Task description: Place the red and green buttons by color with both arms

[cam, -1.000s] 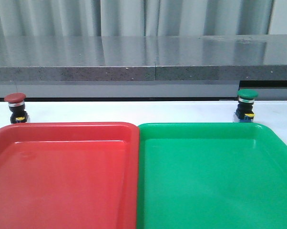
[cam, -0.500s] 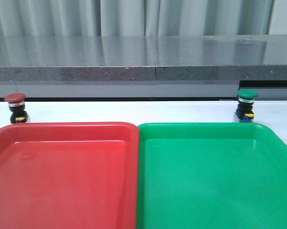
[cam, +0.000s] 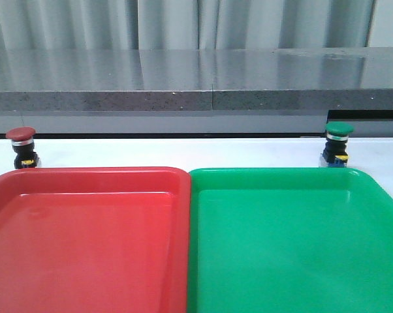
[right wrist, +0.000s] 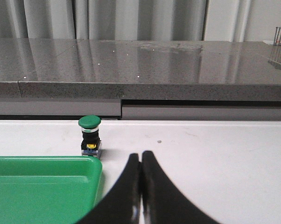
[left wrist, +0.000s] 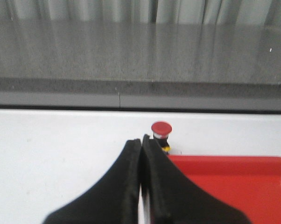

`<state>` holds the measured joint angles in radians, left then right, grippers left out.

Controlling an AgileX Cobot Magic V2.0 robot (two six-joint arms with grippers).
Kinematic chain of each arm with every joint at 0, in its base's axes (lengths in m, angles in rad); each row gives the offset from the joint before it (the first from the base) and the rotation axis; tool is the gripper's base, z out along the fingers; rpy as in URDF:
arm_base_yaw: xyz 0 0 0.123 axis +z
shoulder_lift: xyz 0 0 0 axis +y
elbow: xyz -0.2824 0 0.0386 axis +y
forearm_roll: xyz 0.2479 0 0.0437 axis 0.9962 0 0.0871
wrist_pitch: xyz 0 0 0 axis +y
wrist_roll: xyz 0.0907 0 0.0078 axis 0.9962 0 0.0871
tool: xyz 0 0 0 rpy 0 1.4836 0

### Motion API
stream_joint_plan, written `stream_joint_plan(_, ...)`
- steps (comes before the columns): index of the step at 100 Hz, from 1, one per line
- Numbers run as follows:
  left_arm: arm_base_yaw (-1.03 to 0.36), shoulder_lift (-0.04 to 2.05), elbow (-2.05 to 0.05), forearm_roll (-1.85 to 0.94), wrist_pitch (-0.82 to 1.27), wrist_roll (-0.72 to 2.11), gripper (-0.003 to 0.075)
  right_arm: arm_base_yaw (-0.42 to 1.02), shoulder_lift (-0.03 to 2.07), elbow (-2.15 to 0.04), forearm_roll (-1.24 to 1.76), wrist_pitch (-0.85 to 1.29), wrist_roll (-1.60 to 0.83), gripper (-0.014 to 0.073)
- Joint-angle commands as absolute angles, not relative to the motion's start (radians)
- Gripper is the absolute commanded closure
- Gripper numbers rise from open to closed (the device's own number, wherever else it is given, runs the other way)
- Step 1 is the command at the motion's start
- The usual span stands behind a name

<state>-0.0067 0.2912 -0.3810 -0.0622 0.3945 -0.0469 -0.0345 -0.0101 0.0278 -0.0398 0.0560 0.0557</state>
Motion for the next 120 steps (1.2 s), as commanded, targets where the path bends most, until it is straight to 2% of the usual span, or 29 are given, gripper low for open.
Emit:
stream_joint_plan(1, -0.005, 0.41, -0.47, -0.06, 0.404, -0.053, 0.0741, -0.035, -0.033, 0.008, -0.048, -0.014, 0.048, 0.0658)
stream_joint_plan(16, -0.007, 0.602, -0.577, -0.036, 0.461, -0.053, 0.0734, -0.035, -0.033, 0.008, -0.048, -0.014, 0.048, 0.0658)
stream_joint_plan(23, -0.007, 0.676, -0.616, -0.038, 0.452, -0.053, 0.0684, -0.035, -0.033, 0.008, -0.048, -0.014, 0.048, 0.0658)
stream_joint_plan(32, -0.007, 0.749, -0.653, -0.068, 0.429, -0.053, 0.0538, -0.035, -0.033, 0.008, -0.048, -0.014, 0.048, 0.0658)
stream_joint_plan(47, -0.007, 0.843, -0.691, -0.128, 0.416, -0.053, 0.0213, -0.035, -0.033, 0.008, -0.048, -0.014, 0.048, 0.0658)
stream_joint_plan(54, -0.007, 0.891, -0.705, -0.144, 0.416, -0.053, 0.0139, -0.035, -0.033, 0.008, -0.048, -0.014, 0.048, 0.0658)
stream_joint_plan(86, -0.007, 1.084, -0.805, -0.2, 0.428, -0.053, 0.0135, -0.035, -0.033, 0.008, -0.048, -0.014, 0.048, 0.0658)
stream_joint_plan(120, -0.057, 1.319, -1.0, -0.205, 0.506, -0.053, 0.0136, -0.035, -0.033, 0.008, -0.048, -0.014, 0.048, 0.0658)
